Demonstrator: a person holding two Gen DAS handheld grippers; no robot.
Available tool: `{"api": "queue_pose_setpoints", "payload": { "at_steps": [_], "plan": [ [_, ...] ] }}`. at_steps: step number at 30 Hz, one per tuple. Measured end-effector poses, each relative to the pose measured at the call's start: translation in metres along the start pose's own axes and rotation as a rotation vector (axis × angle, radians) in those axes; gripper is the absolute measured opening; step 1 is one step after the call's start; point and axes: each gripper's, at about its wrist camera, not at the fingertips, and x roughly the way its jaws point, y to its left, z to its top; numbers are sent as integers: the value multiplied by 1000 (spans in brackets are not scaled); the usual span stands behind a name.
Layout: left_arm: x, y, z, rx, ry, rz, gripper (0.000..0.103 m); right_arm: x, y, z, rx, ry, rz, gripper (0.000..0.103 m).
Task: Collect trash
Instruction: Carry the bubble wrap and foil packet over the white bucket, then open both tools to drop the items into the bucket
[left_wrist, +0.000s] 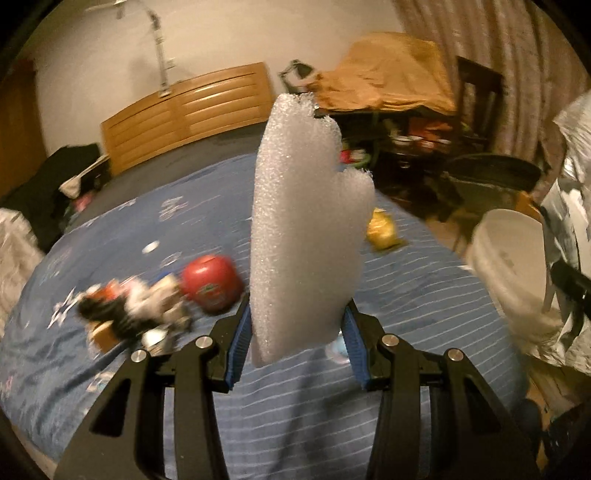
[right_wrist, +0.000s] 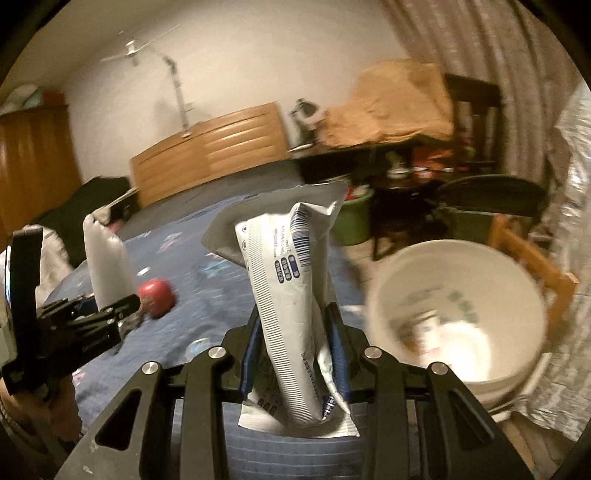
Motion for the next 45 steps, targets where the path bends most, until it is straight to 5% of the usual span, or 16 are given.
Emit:
{"api": "queue_pose_setpoints", "payload": {
  "at_steps": [12,20,29,45],
  "plan": [
    [19,-126,36,202,-44,-184,44,-39,-115,21,53,-69,-220,35],
    [37,-186,59,291,-27,-284,44,-42,-176,38,110,-31,-298,36],
    [64,-242,71,373,21,-371,44,-19,-237,52,211,66,-288,36],
    [84,-262,57,421,92,-393,44,16,-243,45,245,125,-229,36]
  ]
}}
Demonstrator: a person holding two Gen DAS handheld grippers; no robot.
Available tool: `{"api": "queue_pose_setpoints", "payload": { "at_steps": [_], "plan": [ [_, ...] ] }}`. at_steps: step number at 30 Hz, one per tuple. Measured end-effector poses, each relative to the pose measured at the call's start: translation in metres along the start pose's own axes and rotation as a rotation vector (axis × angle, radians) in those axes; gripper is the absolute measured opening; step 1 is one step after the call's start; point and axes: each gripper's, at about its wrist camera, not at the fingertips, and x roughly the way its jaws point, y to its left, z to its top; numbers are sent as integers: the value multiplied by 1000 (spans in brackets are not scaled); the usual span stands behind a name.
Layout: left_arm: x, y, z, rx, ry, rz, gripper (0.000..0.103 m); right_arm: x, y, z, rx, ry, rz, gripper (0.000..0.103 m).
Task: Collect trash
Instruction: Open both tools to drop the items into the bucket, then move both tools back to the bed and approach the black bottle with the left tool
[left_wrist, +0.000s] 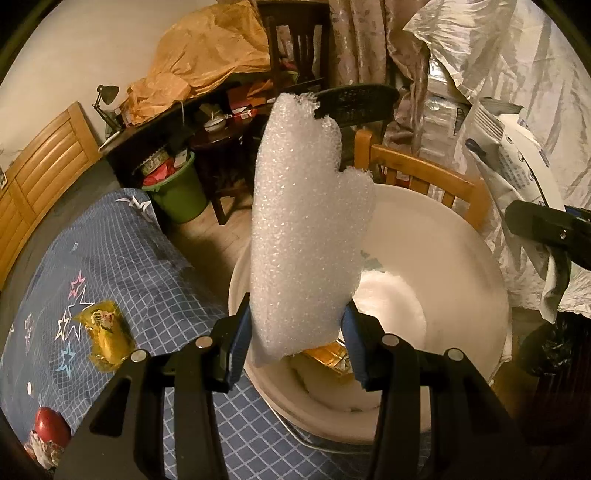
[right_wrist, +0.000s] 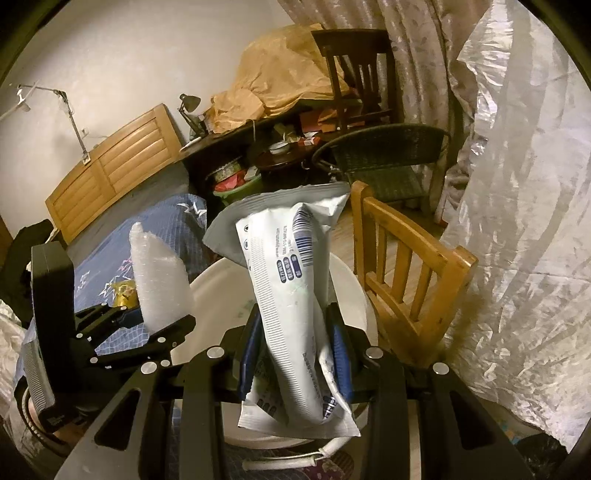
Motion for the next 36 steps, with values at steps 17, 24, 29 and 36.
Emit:
{"api": "queue_pose_setpoints", "payload": {
  "at_steps": [17,24,29,36],
  "plan": [
    [15,30,-2,-78,33,22,71,29,6,9,-7,12,5,61],
    [16,28,-6,-83,38,16,71,23,0,1,10,1,-3,61],
    [14,29,-15,-104,33,31,71,16,6,-7,0,-29,-16,61],
    [-10,54,-48,-196,-29,134,77,-9,29,-22,-35,-181,-28,61]
  ]
}}
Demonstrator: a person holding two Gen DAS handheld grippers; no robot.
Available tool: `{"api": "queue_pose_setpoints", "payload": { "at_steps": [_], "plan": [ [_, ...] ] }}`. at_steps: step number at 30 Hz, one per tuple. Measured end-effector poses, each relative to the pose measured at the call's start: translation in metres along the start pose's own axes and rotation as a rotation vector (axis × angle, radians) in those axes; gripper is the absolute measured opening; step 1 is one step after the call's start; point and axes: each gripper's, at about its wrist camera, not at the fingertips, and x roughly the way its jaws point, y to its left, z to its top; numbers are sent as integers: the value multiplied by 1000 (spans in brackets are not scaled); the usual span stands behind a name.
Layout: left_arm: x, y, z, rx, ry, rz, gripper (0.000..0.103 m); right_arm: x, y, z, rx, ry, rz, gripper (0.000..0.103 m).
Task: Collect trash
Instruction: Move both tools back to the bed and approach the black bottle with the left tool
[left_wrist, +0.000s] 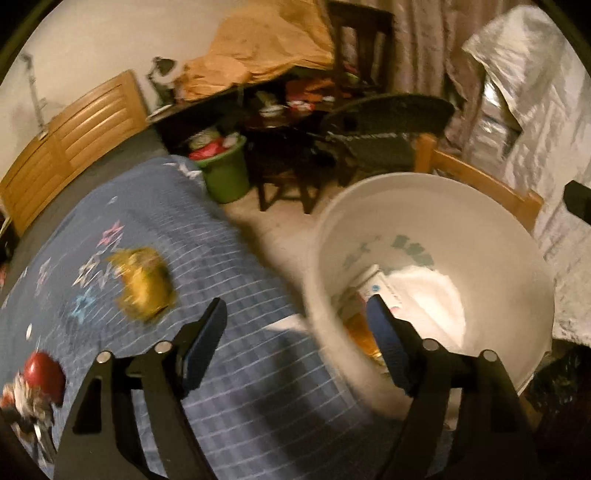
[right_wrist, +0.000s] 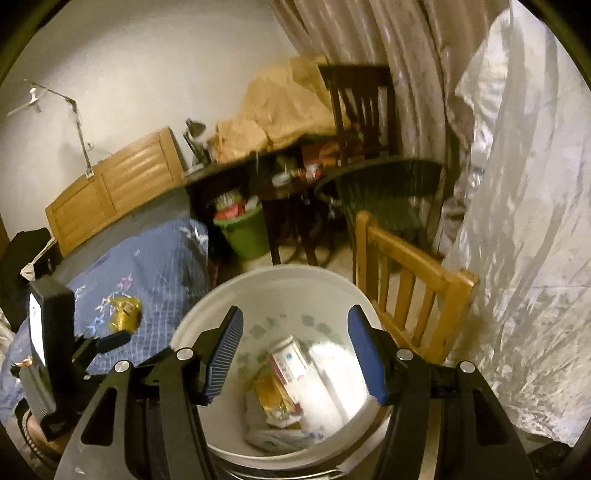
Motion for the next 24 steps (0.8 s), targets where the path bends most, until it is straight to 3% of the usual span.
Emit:
{"api": "queue_pose_setpoints", "payload": {
  "at_steps": [3,7,11,19,24],
  "plan": [
    [-11,28,-13,-63,-9,43,77,-9,17,-8,-25,-37,22,61],
    [-36,87,-39,-189,-16,102,77,-11,42,-21,-53,-25,70,61],
    [-64,151,-72,-326,-16,193,78,-5,70,-38,-81,23,121,61],
    [-122,275,-166,-619,11,446,78,11,144,-76,-143,132,238,61],
    [-153,331,-204,-773,-25,563,78,17,211,-104,-206,207,392,60]
  ]
}}
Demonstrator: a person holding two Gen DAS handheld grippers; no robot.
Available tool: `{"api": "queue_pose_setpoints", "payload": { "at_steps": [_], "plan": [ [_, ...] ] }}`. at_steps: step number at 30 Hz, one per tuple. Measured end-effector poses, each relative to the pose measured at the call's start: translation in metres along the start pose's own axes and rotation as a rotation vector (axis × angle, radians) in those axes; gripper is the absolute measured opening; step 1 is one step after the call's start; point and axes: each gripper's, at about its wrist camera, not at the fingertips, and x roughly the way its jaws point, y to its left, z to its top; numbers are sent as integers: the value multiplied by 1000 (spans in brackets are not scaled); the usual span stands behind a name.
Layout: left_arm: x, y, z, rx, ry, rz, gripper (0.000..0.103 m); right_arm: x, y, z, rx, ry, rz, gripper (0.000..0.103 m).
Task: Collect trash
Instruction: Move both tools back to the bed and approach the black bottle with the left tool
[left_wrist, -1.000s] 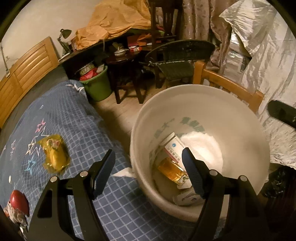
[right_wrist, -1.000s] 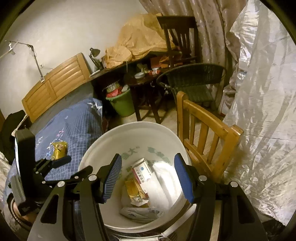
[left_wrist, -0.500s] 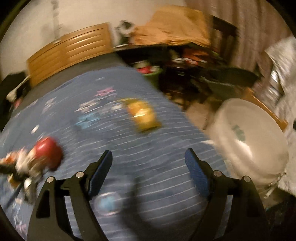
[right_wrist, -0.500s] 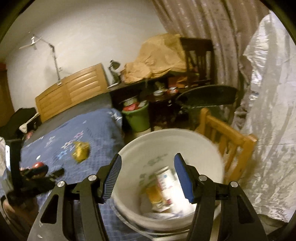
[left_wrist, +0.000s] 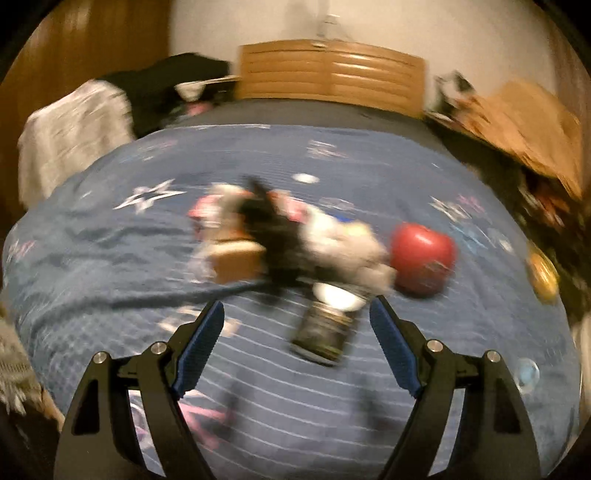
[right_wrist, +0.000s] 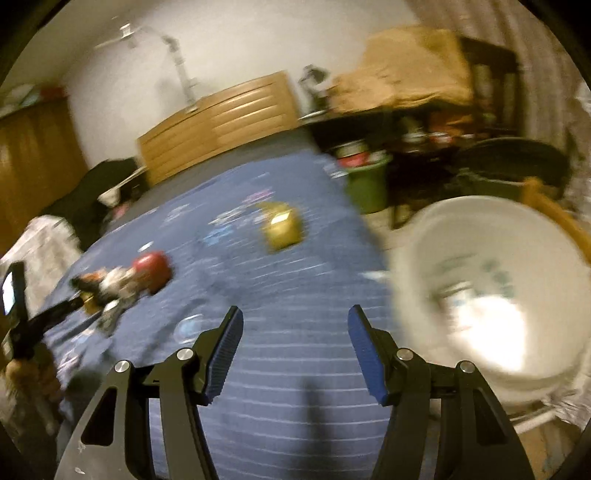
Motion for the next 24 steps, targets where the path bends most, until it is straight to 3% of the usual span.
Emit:
{"api": "queue_pose_setpoints", "payload": {
  "at_steps": [6,11,13,15,17,18,19,20,24],
  "plan": [
    [20,35,24,-85,-67,23,78,31,83,-15,-115,64,119,60],
    [54,33,44,-102,-81,16,78,46,112,-23,-151,108,133,60],
    [65,29,48,-90,-59,-38,77,49,115,-24,-151,120,127,60],
    [77,25,46,-55,-17,-59,66,53,116,-23,-145,129,121,60],
    [80,21,43,-42,5,-97,63,53,113,-22,-143,133,122,60],
    [81,20,41,-30,4,-108,55,54,115,-22,-145,135,123,60],
    [78,20,41,-19,-4,-114,31,52,112,-22,-148,137,125,60],
    [75,21,41,-28,-11,-132,21,52,113,-22,-154,138,127,60],
    [44,40,42,-91,-75,-202,12,50,114,-23,-163,137,136,60]
  ]
}}
